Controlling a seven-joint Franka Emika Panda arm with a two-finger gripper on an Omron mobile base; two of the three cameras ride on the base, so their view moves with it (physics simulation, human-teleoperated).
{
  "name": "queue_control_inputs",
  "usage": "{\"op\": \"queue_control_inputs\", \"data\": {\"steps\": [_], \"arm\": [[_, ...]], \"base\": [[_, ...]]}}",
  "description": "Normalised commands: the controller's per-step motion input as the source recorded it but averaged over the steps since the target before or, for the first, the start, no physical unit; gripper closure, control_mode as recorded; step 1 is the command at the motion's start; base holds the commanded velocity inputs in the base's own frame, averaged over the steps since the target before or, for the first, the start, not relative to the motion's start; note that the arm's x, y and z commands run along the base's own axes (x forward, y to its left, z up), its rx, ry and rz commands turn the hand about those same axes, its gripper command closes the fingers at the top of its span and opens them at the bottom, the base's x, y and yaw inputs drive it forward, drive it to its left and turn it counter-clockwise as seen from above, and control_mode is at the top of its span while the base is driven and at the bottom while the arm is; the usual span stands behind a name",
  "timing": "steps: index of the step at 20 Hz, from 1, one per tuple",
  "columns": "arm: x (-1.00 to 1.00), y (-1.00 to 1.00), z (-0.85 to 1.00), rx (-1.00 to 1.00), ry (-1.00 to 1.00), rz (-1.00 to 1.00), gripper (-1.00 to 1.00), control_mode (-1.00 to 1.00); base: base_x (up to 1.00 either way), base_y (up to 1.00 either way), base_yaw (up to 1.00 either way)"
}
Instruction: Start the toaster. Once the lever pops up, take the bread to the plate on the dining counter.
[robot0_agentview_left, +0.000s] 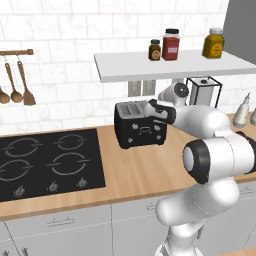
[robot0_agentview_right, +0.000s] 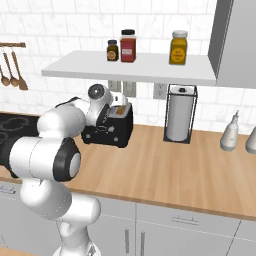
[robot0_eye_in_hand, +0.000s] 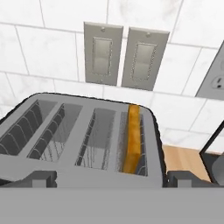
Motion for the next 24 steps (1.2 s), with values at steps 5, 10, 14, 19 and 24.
{"op": "queue_control_inputs", "data": {"steps": [5,10,14,19,24], "arm": [[0.10,-0.09,0.00,0.09,0.00,-0.05,-1.00,-1.00],[0.00,-0.01,-0.09,0.09,0.00,-0.03,-1.00,-1.00],[0.02,-0.10,-0.05,0.02,0.00,0.00,-1.00,-1.00],[0.17,-0.16,0.00,0.00,0.05,0.00,-1.00,-1.00],[0.01,0.02,-0.15,0.00,0.05,0.00,-1.00,-1.00]], "base": [[0.00,0.00,0.00],[0.00,0.00,0.00],[0.00,0.00,0.00],[0.00,0.00,0.00],[0.00,0.00,0.00]]}}
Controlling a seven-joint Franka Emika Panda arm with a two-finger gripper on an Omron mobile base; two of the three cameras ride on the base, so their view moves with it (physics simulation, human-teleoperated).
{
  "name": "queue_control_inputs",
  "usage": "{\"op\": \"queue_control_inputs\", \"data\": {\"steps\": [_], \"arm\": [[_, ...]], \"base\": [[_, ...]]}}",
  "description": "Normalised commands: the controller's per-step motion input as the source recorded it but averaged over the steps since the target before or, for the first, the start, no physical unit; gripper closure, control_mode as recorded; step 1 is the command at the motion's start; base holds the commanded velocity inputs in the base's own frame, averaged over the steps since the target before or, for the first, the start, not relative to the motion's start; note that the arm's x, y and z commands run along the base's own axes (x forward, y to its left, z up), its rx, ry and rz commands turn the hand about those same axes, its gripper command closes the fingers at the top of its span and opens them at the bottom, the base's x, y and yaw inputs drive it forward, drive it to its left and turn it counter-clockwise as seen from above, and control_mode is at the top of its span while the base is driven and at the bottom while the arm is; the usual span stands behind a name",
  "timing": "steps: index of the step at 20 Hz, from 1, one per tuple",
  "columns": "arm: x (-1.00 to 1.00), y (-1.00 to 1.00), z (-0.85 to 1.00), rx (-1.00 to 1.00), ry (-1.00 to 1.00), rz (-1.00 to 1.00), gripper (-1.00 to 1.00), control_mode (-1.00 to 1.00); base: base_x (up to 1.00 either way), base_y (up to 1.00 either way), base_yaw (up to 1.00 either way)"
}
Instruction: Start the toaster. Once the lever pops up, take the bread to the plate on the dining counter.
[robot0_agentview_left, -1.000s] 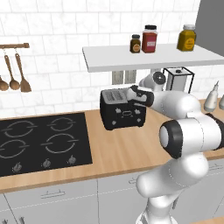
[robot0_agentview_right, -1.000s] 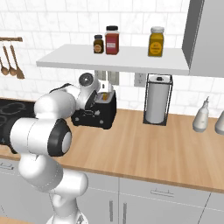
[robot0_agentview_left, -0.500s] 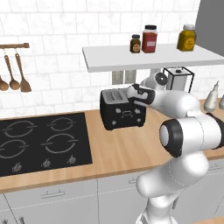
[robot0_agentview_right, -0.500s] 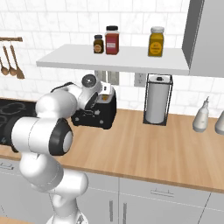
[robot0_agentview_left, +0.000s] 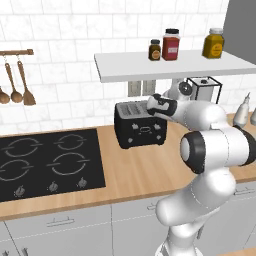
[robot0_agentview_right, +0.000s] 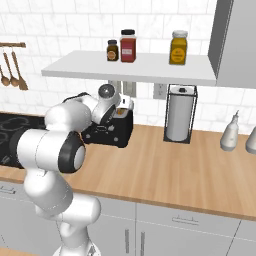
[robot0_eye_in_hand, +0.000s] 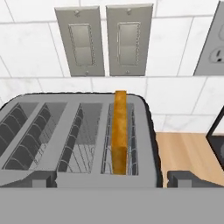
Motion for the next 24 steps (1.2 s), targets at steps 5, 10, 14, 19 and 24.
{"op": "queue_control_inputs", "data": {"steps": [5,10,14,19,24], "arm": [[0.13,0.03,-0.14,0.00,0.03,0.00,-1.00,-1.00],[0.30,0.00,-0.06,0.00,0.03,0.00,-1.00,-1.00],[0.31,0.00,-0.08,0.00,0.02,0.00,-1.00,-1.00],[0.18,0.00,-0.19,-0.02,0.02,0.00,-1.00,-1.00],[0.21,0.00,-0.06,-0.05,0.01,0.00,-1.00,-1.00]], "base": [[0.00,0.00,0.00],[0.00,0.00,0.00],[0.00,0.00,0.00],[0.00,0.00,0.00],[0.00,0.00,0.00]]}}
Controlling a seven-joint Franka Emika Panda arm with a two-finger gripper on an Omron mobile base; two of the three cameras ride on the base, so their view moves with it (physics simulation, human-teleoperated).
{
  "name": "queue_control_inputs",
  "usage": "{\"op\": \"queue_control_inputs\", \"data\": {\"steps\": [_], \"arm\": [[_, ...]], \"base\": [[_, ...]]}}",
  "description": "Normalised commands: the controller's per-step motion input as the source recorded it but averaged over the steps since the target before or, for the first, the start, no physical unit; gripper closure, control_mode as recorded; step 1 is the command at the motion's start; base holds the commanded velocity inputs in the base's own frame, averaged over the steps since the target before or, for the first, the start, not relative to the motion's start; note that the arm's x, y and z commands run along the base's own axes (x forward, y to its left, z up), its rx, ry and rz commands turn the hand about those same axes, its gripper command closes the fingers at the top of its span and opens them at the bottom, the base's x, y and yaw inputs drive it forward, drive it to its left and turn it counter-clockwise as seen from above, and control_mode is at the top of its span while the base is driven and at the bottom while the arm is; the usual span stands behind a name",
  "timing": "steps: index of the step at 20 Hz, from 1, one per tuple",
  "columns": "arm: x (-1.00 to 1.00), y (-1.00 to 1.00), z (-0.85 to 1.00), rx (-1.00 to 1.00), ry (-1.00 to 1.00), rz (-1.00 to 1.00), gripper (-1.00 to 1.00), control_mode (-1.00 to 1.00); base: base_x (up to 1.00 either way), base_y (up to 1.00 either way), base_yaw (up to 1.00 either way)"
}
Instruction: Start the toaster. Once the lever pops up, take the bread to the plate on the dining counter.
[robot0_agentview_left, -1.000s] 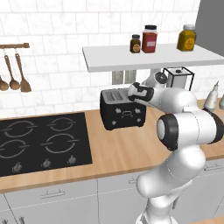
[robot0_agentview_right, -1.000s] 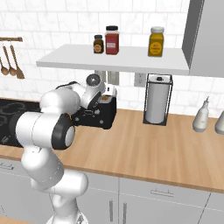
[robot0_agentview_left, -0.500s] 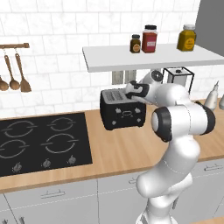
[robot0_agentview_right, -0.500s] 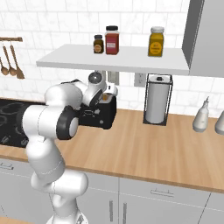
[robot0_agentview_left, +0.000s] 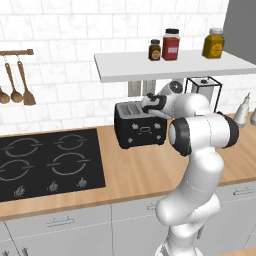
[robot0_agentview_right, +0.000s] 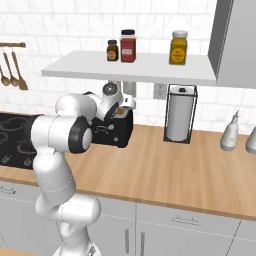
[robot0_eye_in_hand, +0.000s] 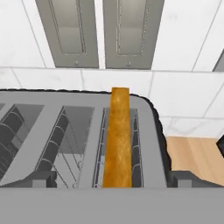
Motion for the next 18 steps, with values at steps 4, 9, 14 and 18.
{"op": "queue_control_inputs", "data": {"steps": [4,9,14,18], "arm": [[0.19,0.00,-0.08,-0.04,0.04,0.00,-1.00,-1.00],[0.18,0.00,-0.05,-0.02,0.03,0.00,-1.00,-1.00],[0.00,0.00,-0.04,-0.01,0.00,0.00,1.00,-1.00],[0.00,0.06,-0.07,0.00,0.00,0.00,1.00,-1.00]], "base": [[0.00,0.00,0.00],[0.00,0.00,0.00],[0.00,0.00,0.00],[0.00,0.00,0.00]]}}
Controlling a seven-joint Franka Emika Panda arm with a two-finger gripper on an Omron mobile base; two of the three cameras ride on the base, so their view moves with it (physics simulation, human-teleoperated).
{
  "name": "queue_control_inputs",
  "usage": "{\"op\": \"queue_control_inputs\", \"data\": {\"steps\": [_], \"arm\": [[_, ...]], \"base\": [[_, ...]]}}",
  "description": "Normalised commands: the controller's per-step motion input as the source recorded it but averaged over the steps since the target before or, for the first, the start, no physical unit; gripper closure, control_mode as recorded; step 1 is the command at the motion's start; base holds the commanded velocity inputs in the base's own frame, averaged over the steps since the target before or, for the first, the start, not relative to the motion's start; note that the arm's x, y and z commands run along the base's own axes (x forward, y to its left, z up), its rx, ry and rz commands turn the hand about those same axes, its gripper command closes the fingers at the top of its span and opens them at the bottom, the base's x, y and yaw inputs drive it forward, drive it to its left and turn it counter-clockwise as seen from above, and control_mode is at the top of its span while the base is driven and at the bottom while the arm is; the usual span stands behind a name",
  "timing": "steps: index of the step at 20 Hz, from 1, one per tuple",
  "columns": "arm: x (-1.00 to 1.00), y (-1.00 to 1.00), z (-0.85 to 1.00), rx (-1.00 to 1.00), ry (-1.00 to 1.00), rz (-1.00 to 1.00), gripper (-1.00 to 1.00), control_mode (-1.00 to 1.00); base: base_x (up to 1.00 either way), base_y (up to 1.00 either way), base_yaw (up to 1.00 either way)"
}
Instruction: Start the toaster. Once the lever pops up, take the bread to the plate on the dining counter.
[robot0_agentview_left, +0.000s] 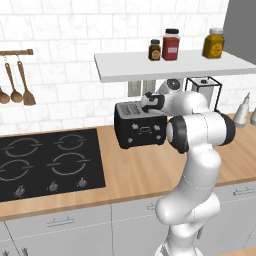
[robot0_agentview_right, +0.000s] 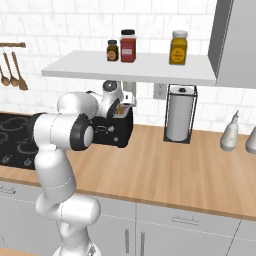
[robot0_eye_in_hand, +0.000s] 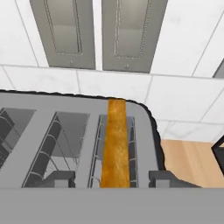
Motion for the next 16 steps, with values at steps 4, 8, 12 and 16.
{"op": "queue_control_inputs", "data": {"steps": [4,8,12,16], "arm": [[0.00,0.03,-0.16,0.00,0.00,0.00,1.00,-1.00],[-0.01,0.00,-0.12,0.00,0.00,0.00,1.00,-1.00],[-0.03,0.00,-0.03,0.00,0.00,0.00,1.00,-1.00],[-0.36,0.08,0.00,0.00,-0.08,0.00,1.00,-1.00]], "base": [[0.00,0.00,0.00],[0.00,0.00,0.00],[0.00,0.00,0.00],[0.00,0.00,0.00]]}}
